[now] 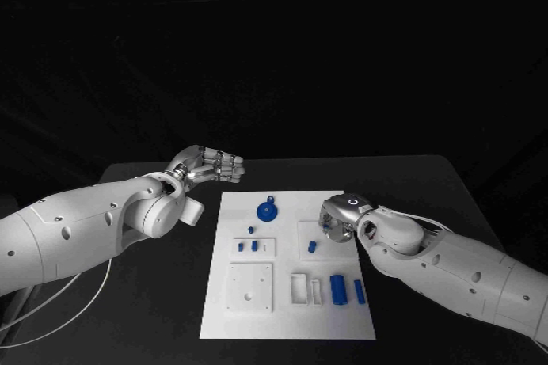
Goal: Assemble the parts on the task board
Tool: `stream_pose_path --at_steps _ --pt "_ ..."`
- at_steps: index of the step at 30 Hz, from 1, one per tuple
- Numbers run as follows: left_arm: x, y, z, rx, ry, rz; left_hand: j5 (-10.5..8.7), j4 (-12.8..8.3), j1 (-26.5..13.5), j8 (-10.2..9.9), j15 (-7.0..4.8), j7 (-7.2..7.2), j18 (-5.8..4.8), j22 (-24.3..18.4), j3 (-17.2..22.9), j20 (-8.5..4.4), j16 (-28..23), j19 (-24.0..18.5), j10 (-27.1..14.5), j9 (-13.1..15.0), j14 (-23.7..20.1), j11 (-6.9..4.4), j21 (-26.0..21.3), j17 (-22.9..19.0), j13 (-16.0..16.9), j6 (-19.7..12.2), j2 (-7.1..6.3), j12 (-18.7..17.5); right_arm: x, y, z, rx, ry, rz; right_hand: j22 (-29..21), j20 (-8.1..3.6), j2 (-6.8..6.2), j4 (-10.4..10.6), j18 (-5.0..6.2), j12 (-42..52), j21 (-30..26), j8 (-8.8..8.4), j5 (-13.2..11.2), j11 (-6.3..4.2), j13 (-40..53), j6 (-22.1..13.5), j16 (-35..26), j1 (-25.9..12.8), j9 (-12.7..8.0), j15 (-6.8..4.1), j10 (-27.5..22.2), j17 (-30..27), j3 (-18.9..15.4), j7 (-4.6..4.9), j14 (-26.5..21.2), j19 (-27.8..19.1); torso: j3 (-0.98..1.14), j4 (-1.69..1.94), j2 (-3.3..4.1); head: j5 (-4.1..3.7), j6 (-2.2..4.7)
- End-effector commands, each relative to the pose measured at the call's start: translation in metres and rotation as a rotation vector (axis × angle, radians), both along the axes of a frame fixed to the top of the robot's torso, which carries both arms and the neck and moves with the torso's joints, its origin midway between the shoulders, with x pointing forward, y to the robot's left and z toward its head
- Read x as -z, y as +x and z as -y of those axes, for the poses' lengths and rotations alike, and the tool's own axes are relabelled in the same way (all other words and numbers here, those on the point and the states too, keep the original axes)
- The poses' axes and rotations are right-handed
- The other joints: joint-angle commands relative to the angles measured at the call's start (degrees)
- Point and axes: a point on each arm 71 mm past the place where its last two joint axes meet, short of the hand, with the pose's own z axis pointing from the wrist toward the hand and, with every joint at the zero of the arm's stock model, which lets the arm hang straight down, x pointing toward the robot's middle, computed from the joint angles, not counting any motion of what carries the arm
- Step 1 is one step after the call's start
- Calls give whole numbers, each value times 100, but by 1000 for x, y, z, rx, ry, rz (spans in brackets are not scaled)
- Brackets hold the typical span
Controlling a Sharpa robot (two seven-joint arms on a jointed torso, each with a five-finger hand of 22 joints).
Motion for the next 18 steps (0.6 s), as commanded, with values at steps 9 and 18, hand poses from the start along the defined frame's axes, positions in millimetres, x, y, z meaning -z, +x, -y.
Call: stream_pose_path --at_steps 9,18 --pt "-2 1 -1 0 -12 6 20 11 26 -3 11 -13 81 -28 -19 18 -26 34 -26 5 -46 25 -1 -8 4 63 51 29 9 -5 -2 7 -54 -1 458 -132 119 -192 -25 -1 259 33 -53 -80 14 258 -59 97 19 -95 313 43 229 -70 11 54 3 -1 -1 -2 -11" --pt "-2 3 -4 -7 -13 4 26 2 29 -3 10 -13 81 -34 -16 17 -25 35 -23 5 -46 23 0 -8 4 73 55 28 5 -6 -3 9 -19 49 623 -151 116 -210 -27 -1 278 32 -53 -92 13 295 -97 92 22 -115 351 94 234 -81 29 36 3 0 0 -2 -6"
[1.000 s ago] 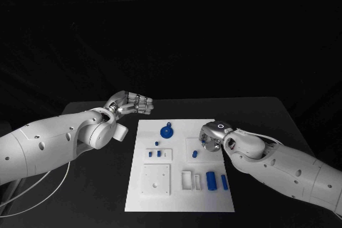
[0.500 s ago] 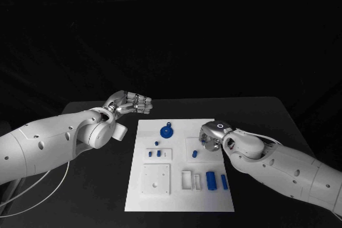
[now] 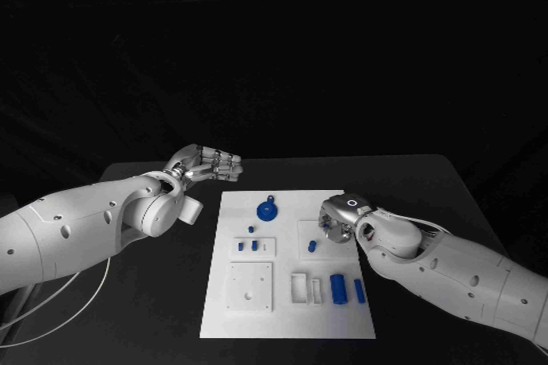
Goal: Assemble the parts on the task board
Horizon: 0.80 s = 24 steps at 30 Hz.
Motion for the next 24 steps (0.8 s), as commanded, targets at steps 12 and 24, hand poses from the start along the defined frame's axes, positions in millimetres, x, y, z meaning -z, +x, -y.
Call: stream_pose_path --at_steps 12,24 --pt "-2 3 -1 -4 -15 4 44 -15 -1 -7 17 16 82 -18 -12 20 -27 33 -35 4 -67 29 0 -9 4 22 32 27 -13 -2 1 -11 110 40 126 -66 1 2 111 11 -15 19 -12 -151 9 80 -72 -10 5 -70 223 49 24 -3 16 33 -1 -10 -3 33 3" --pt "-1 7 -10 -40 -17 -1 60 -40 3 -2 20 25 134 -1 -13 15 -28 113 -41 6 -81 33 61 -10 4 -13 29 27 -43 3 6 -7 278 22 165 -68 5 17 113 11 -43 20 -12 -151 9 81 -86 -7 6 -70 218 67 7 -2 20 37 3 -5 -3 71 -1"
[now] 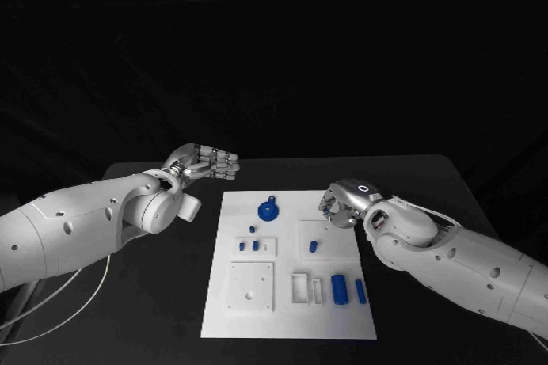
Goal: Assemble the parts on the task board
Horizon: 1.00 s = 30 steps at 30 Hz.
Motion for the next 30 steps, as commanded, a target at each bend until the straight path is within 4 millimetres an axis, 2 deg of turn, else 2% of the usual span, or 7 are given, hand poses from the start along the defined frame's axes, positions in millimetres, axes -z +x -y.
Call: stream_pose_path --at_steps 1,6,14,18,20,24,30 --pt "-2 1 -1 -8 -15 3 38 -39 3 -2 -2 5 45 6 -11 16 -28 30 -21 6 -59 12 16 -10 4 -32 29 27 -7 -1 -3 -28 103 -31 19 -22 10 18 90 12 -45 19 -7 -169 5 38 -42 -3 7 -52 195 11 3 -5 1 30 -2 2 -1 37 -2" --pt "-2 2 -2 -19 -19 7 38 -39 3 -2 -2 5 45 6 -11 16 -28 30 -21 6 -59 12 16 -10 4 -32 29 27 -14 -5 -14 -69 168 -45 33 -17 22 20 104 12 -62 18 -5 -165 5 28 -54 0 7 -50 187 14 -4 0 0 32 -13 -4 -8 133 -2" --pt "-4 3 -3 -63 -40 26 48 -41 1 0 2 2 50 11 -12 24 -27 9 9 6 -76 5 21 -10 5 -22 32 30 -18 -21 -49 -166 252 -70 59 -5 46 -2 115 12 -128 20 -4 -156 6 14 -110 3 9 -43 165 11 -6 4 -1 28 -23 -5 -25 295 10" --pt "-4 5 -2 -94 -58 33 48 -42 0 -2 2 -1 50 13 -9 25 -27 5 23 6 -76 2 24 -10 4 -16 33 29 -14 -31 -68 -210 285 -89 64 -4 55 -5 122 12 -140 18 -2 -153 6 6 -114 -2 9 -40 158 14 -8 8 2 36 -36 -5 -42 462 -16" --pt "-4 6 -1 -104 -64 35 48 -42 0 -2 2 -1 50 13 -9 25 -27 5 23 6 -76 2 24 -10 4 -16 33 29 -9 -35 -75 -225 293 -96 69 0 63 -8 127 12 -153 19 -1 -153 6 3 -117 -7 11 -39 156 17 -14 9 6 43 -44 -7 -53 573 -20" --pt "-4 8 3 -118 -73 41 55 -41 -6 -2 1 -4 50 17 -2 26 -27 -2 31 6 -78 0 30 -10 4 -7 36 28 2 -44 -89 -262 271 -86 74 0 71 -15 134 12 -161 18 1 -149 6 -5 -116 -3 11 -36 148 19 -17 12 10 50 -47 -12 -71 770 -52" --pt "-4 10 11 -119 -82 49 54 -37 -8 -2 -1 -4 50 19 2 25 -26 -1 34 6 -74 -1 35 -9 4 -4 41 27 20 -58 -106 -305 236 -75 94 4 70 -33 139 11 -169 19 -1 -150 6 0 -113 5 13 -38 153 27 -24 9 16 68 -57 -5 -99 973 -107"
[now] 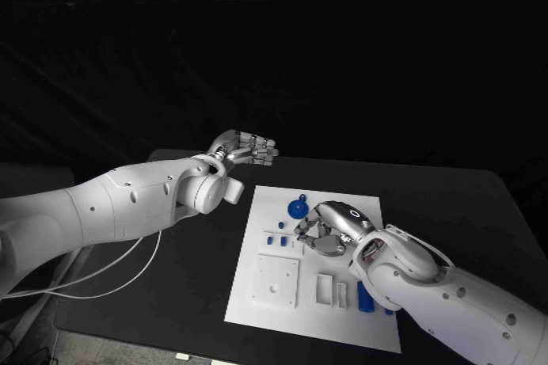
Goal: Assemble the parts on the task board
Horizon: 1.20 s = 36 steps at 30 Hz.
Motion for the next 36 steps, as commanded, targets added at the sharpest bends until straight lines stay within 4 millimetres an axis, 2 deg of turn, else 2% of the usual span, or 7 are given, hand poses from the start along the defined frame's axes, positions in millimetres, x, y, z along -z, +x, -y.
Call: stream_pose_path --at_steps 1,6,14,21,27,36 --pt "-3 1 2 -30 -23 27 30 -24 -4 -2 1 -5 50 10 22 25 -28 -5 37 6 -36 -2 38 -6 4 -5 41 28 5 -7 -8 -45 -38 69 13 2 71 -20 139 14 -35 20 21 -140 9 2 -28 6 9 -26 163 10 -9 8 29 72 -11 3 -24 151 -40" --pt "-3 2 9 -24 -27 32 30 -24 -4 -2 1 -5 50 10 22 25 -28 -5 37 6 -36 -2 38 -6 4 -5 41 28 19 -17 -19 -69 -79 65 32 3 71 -26 140 15 -43 20 21 -140 10 3 -22 6 9 -26 164 15 -8 7 33 86 -16 8 -23 161 -65" --pt "-5 2 19 1 -6 56 60 -23 12 -3 2 -1 52 17 39 23 -27 -14 32 5 -41 0 48 -6 4 -16 49 26 43 -30 -29 -86 -135 46 65 3 67 -31 132 14 -62 19 24 -137 10 -1 -17 -9 7 -25 152 8 14 9 35 102 -12 14 -15 256 -120" --pt "-5 1 24 18 4 69 72 -26 16 -2 2 1 52 20 50 22 -27 -16 30 6 -43 1 51 -6 4 -16 50 26 54 -36 -32 -78 -151 43 80 6 59 -34 138 15 -71 20 25 -136 10 2 -14 -10 7 -24 152 2 33 8 38 108 -6 6 -15 354 -180" --pt "-5 0 25 25 8 72 90 -34 22 -4 6 3 53 28 72 24 -28 -30 28 5 -56 2 57 -7 4 -23 48 26 60 -37 -31 -74 -167 34 110 5 47 -32 140 15 -89 19 25 -138 10 11 -3 -13 6 -25 160 -7 49 6 39 120 -2 6 -16 474 -246" --pt "-5 0 25 28 9 71 96 -37 14 -3 9 5 54 35 83 28 -27 -41 21 5 -65 5 62 -7 4 -28 40 26 64 -37 -29 -69 -181 28 110 5 47 -32 140 15 -89 19 25 -138 10 11 -3 -13 6 -25 160 -7 49 6 39 120 -8 2 -17 488 -277"
